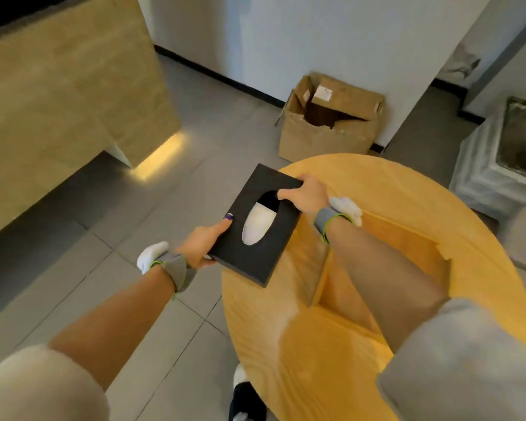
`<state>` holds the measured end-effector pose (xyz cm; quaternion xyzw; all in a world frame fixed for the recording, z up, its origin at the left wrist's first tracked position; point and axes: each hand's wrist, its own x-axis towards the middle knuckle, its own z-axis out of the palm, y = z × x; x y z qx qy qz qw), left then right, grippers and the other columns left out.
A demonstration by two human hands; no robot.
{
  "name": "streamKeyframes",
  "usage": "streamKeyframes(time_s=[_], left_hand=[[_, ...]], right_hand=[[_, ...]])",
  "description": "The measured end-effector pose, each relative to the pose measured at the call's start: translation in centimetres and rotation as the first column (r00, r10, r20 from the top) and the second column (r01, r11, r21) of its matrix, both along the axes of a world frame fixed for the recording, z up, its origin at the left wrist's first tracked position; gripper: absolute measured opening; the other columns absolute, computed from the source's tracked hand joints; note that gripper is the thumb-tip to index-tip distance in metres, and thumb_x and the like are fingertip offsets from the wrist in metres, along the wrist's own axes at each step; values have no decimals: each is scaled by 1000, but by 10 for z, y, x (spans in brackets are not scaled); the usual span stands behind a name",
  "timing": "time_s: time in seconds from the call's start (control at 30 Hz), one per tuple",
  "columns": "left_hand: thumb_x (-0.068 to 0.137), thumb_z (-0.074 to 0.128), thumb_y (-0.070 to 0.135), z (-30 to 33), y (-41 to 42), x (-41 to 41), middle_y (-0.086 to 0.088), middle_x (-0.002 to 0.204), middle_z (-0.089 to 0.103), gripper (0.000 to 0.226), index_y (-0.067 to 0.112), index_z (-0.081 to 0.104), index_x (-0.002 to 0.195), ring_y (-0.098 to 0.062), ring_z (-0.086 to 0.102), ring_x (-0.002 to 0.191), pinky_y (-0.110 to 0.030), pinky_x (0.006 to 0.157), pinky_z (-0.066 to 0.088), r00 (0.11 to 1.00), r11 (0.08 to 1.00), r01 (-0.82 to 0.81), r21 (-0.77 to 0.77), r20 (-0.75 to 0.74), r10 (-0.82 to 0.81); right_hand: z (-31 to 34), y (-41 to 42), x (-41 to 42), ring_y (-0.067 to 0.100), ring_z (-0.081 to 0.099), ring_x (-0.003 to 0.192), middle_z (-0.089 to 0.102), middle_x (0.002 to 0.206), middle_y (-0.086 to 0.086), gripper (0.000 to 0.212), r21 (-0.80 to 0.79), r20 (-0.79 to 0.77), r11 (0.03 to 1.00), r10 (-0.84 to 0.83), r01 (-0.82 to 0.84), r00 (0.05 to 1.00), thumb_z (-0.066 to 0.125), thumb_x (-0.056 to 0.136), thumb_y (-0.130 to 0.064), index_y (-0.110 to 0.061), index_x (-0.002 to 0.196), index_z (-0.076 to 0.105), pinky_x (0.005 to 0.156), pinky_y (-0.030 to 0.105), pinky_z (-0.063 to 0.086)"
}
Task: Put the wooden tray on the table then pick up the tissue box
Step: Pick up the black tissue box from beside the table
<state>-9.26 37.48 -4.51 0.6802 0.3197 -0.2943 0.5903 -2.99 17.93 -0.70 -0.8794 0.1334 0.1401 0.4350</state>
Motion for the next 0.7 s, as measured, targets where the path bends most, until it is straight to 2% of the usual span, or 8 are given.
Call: streamKeyframes(time_s=[0.1,0.2,0.33,0.4,0.47,0.53,0.63,0.7], left_hand=[[88,52,49,-2,1,12,-9,142,47,59,9,49,132,-27,47,123,-41,99,42,999,1000,27,11,-17,-27],[88,52,48,0,0,20,-7,142,47,58,10,48,132,-26,47,123,-41,99,42,999,999,36,7,-38,-36],[89,50,48,2,-1,25,-8,143,45,58,9,46,133,-28,44,129,-42,99,42,997,999,47,5,-55,-46],[89,50,48,3,-2,28,-8,143,45,59,10,45,134,-29,44,129,-43,99,42,997,998,57,6,-61,-57],[88,51,49,4,-3,29,-8,143,46,60,10,45,134,-27,46,125,-43,96,43,996,998,70,3,-64,-70],[88,50,50,4,-4,29,-8,142,47,58,12,45,132,-27,47,123,-42,94,43,995,997,75,-2,-64,-75],[89,48,50,3,-3,27,-8,141,48,51,14,48,125,-27,47,121,-42,96,43,994,996,86,-5,-67,-86],[89,48,50,3,-3,27,-8,142,47,56,13,45,131,-27,45,127,-43,100,42,994,996,85,6,-66,-84]], right_hand=[[-3,1,10,30,60,88,66,105,18,44,3,-11,1000,-8,8,1000,71,72,-21,-1,109,60,63,31,41],[-6,3,18,31,61,93,64,102,16,45,-2,-16,1000,-16,16,1000,71,72,-20,1,110,60,69,38,48],[-6,2,24,32,61,102,65,110,17,45,3,-3,1000,-29,29,1000,71,73,-18,-1,113,59,74,36,49],[-7,1,26,28,59,96,65,113,17,46,17,-8,999,-36,36,999,71,74,-18,0,114,57,68,33,46],[-7,-1,25,23,53,88,62,106,14,48,26,-15,999,-28,29,999,70,75,-18,0,117,56,54,26,39],[-10,-2,24,23,52,89,59,104,13,49,39,-11,999,-21,22,1000,70,76,-19,1,119,55,51,23,36],[-13,-5,23,31,56,105,59,120,18,50,53,-8,998,-26,26,1000,69,78,-19,-1,122,53,67,27,38],[-14,-5,23,32,55,110,58,123,19,51,55,-7,998,-22,23,1000,68,80,-20,-1,124,52,71,27,37]])
